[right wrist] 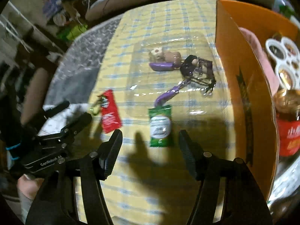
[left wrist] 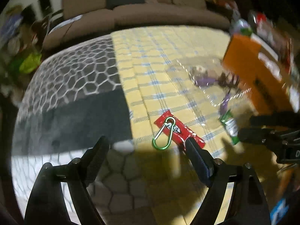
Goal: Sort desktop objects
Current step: 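Grasp the green carabiner with the left gripper while the right grasps the green candy packet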
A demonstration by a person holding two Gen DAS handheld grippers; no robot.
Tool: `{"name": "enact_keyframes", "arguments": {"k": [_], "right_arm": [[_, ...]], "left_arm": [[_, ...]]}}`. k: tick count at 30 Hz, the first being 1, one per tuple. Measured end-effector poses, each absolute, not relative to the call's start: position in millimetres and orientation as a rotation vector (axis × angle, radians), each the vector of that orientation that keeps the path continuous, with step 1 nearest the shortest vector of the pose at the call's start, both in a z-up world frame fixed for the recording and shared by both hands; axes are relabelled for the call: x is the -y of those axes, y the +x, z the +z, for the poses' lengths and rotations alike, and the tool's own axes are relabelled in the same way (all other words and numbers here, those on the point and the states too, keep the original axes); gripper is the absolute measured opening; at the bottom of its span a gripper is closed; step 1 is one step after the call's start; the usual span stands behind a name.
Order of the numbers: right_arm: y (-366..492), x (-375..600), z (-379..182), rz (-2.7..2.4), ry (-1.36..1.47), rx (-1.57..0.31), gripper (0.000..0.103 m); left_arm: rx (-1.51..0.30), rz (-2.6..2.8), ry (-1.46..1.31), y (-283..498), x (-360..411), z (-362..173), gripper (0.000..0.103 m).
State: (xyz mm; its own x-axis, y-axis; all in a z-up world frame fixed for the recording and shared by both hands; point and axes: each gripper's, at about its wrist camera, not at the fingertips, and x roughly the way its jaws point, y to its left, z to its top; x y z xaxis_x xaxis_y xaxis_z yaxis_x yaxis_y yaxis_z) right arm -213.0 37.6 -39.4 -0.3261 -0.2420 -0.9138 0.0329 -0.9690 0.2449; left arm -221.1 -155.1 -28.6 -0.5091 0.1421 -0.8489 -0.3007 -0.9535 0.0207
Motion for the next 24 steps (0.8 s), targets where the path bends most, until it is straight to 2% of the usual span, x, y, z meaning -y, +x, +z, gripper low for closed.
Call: {"name": "enact_keyframes", "arguments": {"k": [3, 7, 9, 10, 11, 12, 15, 17, 24], "right_arm": [[-225, -27, -47, -2.427, 1.759, 0.12, 0.06], [-234, -9, -62, -2.399, 1.805, -0.064, 0.06], [-234, -2, -64, -2.409, 1.777, -0.16, 0.057], [-233, 0, -63, -2.405, 1.762, -0.171, 0.054], [-232, 0, -61, -2.405, 1.742, -0.176, 0.043], [-231, -1, -60, -2.405, 1.738, -0.186, 0.028], [-226, -8, -56, -2.357, 1.745, -0.098, 0.027], [-220, -16, -53, -2.314, 1.74, 0.033, 0.026], [-187, -31, -30, -2.217, 1.681, 0.222, 0.026]], "left_arm": [[-0.363, 2.486, -1.411, -234, 144, -36, 0.082], [-0.431, 2.457, -1.398, -241, 137, -35, 0.081], [-0.427, 2.424, -1.4, -242, 134, -36, 0.067], [-0.402, 2.405, -1.402, -239, 133, -36, 0.052], [-0.372, 2.393, -1.405, -239, 132, -36, 0.037], [-0.328, 2.373, -1.418, -239, 131, -36, 0.03], [-0.231, 2.334, -1.458, -240, 134, -37, 0.027], [-0.155, 2.313, -1.488, -238, 140, -35, 0.019], [-0.084, 2.325, -1.497, -202, 154, -21, 0.017]]}}
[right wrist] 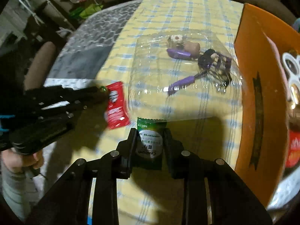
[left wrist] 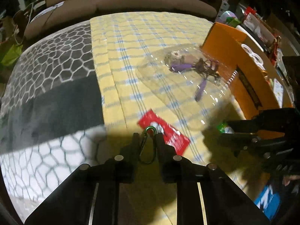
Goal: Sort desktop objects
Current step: 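Grasp the green carabiner with the left gripper while the right grasps the green candy packet, then carry carabiner and candy packet over the orange box and open both grippers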
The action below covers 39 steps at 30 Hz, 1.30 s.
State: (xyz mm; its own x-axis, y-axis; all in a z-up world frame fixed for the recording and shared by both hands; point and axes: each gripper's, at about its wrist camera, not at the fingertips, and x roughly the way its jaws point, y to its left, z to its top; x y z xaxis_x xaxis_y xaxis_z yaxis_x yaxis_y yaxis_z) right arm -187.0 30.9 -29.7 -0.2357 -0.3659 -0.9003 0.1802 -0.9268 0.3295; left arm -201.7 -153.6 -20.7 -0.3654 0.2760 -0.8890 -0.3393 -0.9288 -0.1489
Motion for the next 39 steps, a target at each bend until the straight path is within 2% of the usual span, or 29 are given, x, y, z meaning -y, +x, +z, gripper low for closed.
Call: {"name": "enact_keyframes", "arguments": {"k": [7, 9, 20, 26, 34, 39], "right_arm": [[-160, -58, 7, -2.131, 1.576, 0.464, 0.026], [-154, -63, 22, -2.135, 1.539, 0.484, 0.026], [-121, -155, 107, -2.328, 1.406, 0.481, 0.026], [-119, -229, 114, -2.436, 1.429, 0.527, 0.026], [-151, -305, 85, -2.495, 1.454, 0.635, 0.026], [-184, -330, 59, -2.536, 1.518, 0.622, 0.026]], "left_arm": [[0.124, 2.313, -1.445, -164, 166, 19, 0.017], [0.156, 2.296, -1.421, -157, 161, 38, 0.017], [0.088, 2.25, -1.306, -135, 56, 121, 0.017], [0.124, 2.203, -1.304, -142, -27, 118, 0.017], [0.16, 2.159, -1.374, -185, -109, 86, 0.017], [0.15, 2.151, -1.423, -226, -152, 73, 0.017]]}}
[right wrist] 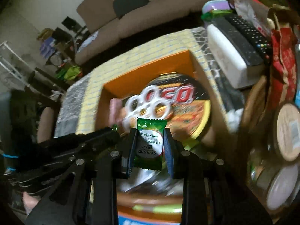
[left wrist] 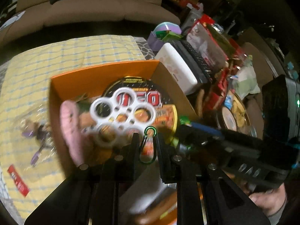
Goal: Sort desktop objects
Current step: 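Carry carabiner and candy packet over the orange box and open both grippers, then grasp the red KFC sauce packet with the right gripper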
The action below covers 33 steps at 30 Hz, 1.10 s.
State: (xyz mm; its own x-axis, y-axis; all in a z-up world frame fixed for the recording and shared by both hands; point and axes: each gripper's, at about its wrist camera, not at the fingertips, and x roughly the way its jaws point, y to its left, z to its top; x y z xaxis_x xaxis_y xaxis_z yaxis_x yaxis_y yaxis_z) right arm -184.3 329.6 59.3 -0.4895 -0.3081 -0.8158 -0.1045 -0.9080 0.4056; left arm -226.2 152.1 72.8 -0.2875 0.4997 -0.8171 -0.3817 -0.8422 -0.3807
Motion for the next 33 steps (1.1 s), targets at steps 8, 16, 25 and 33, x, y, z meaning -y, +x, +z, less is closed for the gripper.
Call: {"name": "enact_keyframes", "arguments": {"k": [8, 16, 25, 33], "right_arm": [[-214, -361, 26, -2.522, 1.57, 0.734, 0.033], [-186, -358, 61, -2.549, 1.417, 0.733, 0.041], [-159, -275, 102, -2.458, 1.335, 0.604, 0.046], [-159, -175, 95, -2.322, 1.36, 0.536, 0.049]], "left_arm": [[0.208, 2.159, -1.514, -270, -172, 48, 0.033], [0.223, 2.231, -1.418, -249, -116, 86, 0.047], [0.165, 2.415, -1.396, -198, 18, 112, 0.054], [0.252, 2.471, -1.496, -196, 112, 78, 0.054]]}}
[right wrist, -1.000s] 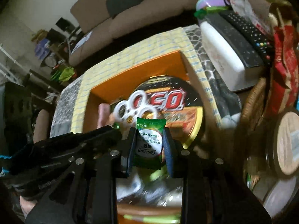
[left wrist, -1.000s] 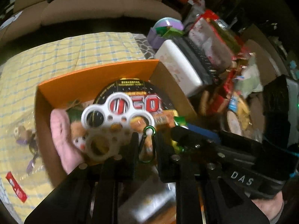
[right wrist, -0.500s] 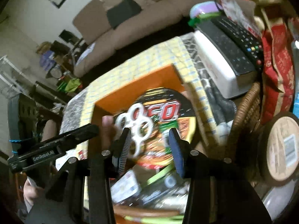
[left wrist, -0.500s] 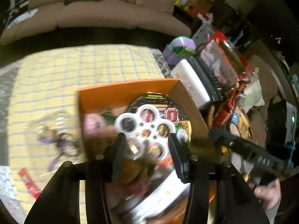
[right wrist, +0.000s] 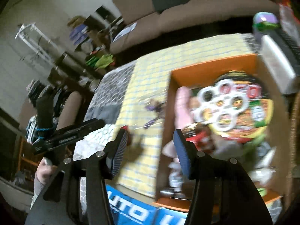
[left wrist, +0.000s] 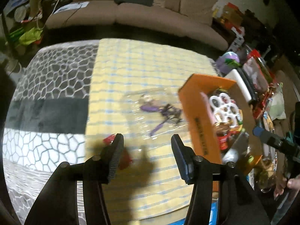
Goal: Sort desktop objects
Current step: 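Grasp the red KFC sauce packet with the right gripper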
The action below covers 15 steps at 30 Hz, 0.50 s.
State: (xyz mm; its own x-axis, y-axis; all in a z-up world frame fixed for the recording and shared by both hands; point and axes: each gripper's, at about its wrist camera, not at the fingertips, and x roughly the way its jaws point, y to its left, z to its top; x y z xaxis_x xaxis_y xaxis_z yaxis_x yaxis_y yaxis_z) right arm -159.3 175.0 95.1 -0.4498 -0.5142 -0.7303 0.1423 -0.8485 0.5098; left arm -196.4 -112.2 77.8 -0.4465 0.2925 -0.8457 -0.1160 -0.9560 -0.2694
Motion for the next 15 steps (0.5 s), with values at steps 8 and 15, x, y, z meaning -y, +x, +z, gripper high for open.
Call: {"name": "enact_keyframes", "arguments": {"k": [8, 15], "right_arm": [[-191, -114, 62, -2.296, 1.443, 0.457, 0.049], [-199, -42, 15, -2.186, 1.52, 0.241, 0.049]], "left_arm": [[0.347, 2.392, -1.533, -209, 139, 32, 0.054], [0.551, 2.336, -1.556, -204, 176, -12, 0.055]]}}
